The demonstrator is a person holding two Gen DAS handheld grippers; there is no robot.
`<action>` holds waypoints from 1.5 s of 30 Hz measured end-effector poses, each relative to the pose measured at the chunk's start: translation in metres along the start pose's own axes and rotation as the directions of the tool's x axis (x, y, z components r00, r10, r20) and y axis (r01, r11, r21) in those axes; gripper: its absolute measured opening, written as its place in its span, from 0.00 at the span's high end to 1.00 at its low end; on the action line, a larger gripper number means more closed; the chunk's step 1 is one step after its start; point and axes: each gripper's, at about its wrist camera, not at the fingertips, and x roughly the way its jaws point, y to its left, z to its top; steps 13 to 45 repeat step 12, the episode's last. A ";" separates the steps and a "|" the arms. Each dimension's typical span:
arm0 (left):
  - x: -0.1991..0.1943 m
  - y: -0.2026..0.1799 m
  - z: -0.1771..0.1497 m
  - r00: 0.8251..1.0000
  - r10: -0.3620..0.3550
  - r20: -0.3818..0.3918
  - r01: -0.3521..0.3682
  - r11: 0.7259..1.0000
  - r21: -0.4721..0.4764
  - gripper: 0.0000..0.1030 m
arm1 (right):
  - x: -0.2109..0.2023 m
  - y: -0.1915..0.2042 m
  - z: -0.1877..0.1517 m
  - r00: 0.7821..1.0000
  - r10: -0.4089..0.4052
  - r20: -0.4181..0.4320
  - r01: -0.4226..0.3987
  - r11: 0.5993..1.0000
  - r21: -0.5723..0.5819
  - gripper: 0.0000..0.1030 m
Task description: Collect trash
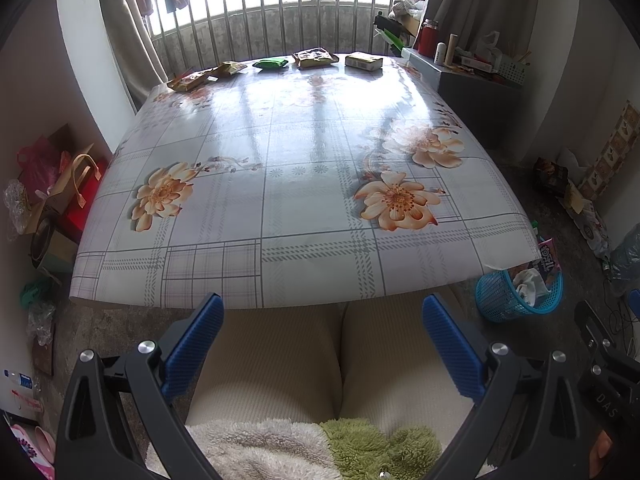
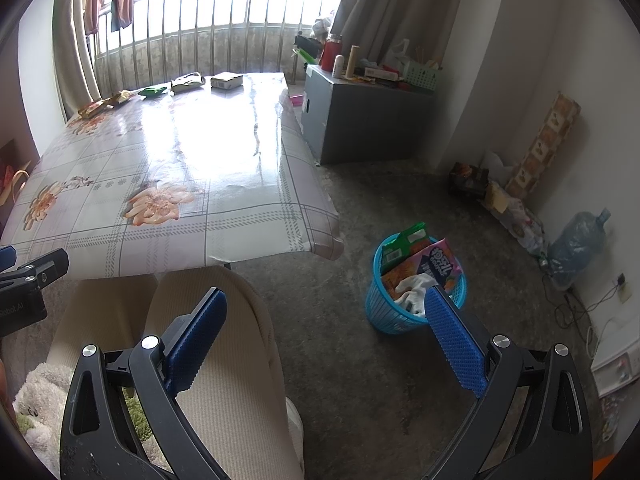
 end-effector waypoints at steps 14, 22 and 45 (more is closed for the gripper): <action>-0.001 0.000 -0.002 1.000 -0.002 -0.002 0.002 1.000 0.003 0.05 | 0.001 0.008 -0.003 1.000 0.005 -0.006 -0.005 1.000 0.000 0.08; -0.001 0.000 -0.002 1.000 -0.002 -0.002 0.002 1.000 0.003 0.05 | 0.001 0.008 -0.003 1.000 0.005 -0.006 -0.005 1.000 0.000 0.08; -0.001 0.000 -0.002 1.000 -0.002 -0.002 0.002 1.000 0.003 0.05 | 0.001 0.008 -0.003 1.000 0.005 -0.006 -0.005 1.000 0.000 0.08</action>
